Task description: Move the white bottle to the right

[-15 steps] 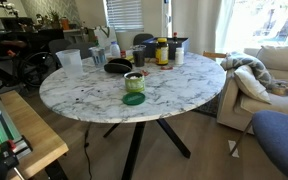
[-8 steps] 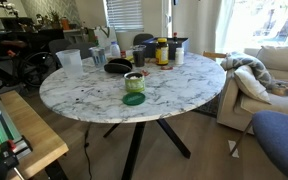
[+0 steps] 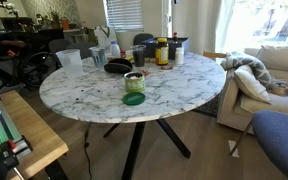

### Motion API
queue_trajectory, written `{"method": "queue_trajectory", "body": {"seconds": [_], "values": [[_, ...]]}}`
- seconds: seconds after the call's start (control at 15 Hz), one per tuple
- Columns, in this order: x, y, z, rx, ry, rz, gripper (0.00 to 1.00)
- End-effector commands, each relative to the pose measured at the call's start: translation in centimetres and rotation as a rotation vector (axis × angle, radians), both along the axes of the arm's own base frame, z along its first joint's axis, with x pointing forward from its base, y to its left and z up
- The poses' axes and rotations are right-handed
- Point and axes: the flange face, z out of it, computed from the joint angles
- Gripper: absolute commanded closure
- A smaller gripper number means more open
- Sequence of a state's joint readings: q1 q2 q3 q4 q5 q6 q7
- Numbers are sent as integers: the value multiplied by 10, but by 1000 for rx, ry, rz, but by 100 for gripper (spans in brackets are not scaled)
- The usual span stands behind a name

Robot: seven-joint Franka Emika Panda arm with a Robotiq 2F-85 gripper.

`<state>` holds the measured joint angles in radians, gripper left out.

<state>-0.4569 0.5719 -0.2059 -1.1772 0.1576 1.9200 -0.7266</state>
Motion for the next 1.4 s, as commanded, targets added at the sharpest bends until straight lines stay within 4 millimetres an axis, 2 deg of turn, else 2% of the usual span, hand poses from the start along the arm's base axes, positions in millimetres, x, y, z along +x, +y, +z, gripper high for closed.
{"method": "queue_trajectory", "body": {"seconds": [0.0,0.07,0.27,0.53,0.73,0.87,0.93,1.07,1.33], "values": [[24,-8,-15,24,-44,52,0],[41,-5,-27,29,-50,81,0],[66,8,-43,25,-55,145,0],[97,39,-63,-8,-3,302,0],[114,54,-73,-42,-16,337,0],[120,63,-79,3,-53,397,0],[116,64,-74,-5,-37,345,0],[122,69,-79,2,-50,372,0],[121,66,-78,-1,-57,378,0]]}}
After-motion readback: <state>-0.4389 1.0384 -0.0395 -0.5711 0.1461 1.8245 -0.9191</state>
